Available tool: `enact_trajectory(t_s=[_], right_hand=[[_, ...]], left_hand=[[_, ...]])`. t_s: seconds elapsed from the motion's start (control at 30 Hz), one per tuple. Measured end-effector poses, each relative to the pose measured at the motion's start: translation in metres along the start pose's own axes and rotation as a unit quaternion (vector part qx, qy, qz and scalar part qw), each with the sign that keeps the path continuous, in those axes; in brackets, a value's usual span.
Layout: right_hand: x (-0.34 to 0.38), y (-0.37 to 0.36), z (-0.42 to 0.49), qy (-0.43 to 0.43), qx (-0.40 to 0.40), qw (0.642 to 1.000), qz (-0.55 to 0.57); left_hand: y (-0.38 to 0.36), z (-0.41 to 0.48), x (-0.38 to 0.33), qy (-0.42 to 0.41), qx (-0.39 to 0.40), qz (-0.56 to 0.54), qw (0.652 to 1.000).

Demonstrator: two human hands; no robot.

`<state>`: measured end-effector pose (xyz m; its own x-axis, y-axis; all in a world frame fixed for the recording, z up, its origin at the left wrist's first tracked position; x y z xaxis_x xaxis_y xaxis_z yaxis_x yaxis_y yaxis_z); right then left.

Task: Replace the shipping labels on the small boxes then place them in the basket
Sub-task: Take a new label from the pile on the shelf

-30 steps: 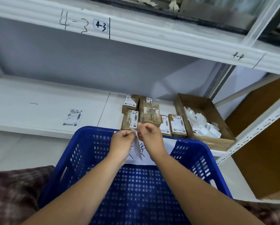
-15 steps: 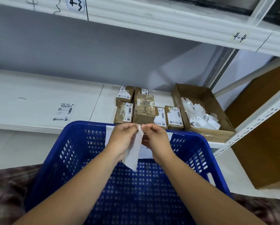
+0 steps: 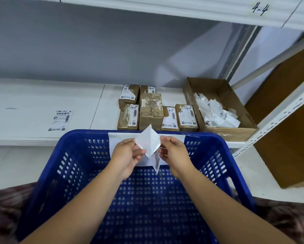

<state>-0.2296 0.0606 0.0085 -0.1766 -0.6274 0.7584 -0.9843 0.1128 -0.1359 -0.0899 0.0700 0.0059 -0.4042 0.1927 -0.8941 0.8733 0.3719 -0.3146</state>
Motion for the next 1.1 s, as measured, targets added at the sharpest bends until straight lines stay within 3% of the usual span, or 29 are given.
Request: enact_trajectory(t_s=[0.2, 0.53, 0.83, 0.9, 0.97, 1.03, 1.1], right_hand=[[-0.003, 0.014, 0.002, -0.019, -0.055, 0.998, 0.010], [-0.001, 0.044, 0.003, -0.052, -0.109, 0.985, 0.126], [0.006, 0.061, -0.001, -0.013, -0.139, 0.961, 0.240], [0.006, 0.062, -0.001, -0.006, -0.142, 0.960, 0.241], [0.006, 0.057, 0.000, -0.006, -0.131, 0.964, 0.230], [0.004, 0.046, -0.002, -0.016, -0.104, 0.969, 0.222], [0.001, 0.031, -0.010, -0.028, -0.070, 0.974, 0.211]], left_hand=[[0.004, -0.002, -0.005, 0.042, -0.071, -0.087, 0.993], [0.026, 0.011, -0.016, -0.037, -0.091, 0.019, 0.995], [0.042, 0.013, -0.028, -0.111, -0.110, 0.139, 0.978], [0.038, 0.010, -0.033, -0.168, -0.055, 0.228, 0.958], [0.025, 0.002, -0.034, -0.210, 0.051, 0.340, 0.915], [0.009, -0.010, -0.030, -0.228, 0.146, 0.445, 0.854], [-0.005, -0.021, -0.021, -0.256, 0.192, 0.548, 0.773]])
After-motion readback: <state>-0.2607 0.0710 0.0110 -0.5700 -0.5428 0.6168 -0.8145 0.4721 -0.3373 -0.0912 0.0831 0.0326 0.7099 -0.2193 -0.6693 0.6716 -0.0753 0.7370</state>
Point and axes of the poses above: each hand's wrist, its own z-axis towards the middle knuckle, its own y-axis out of the back of the hand, x = y × z, the point moved 2 cm from there along z, towards the middle knuckle, and after that the axes turned 15 degrees about -y, right-handed, at the moved point
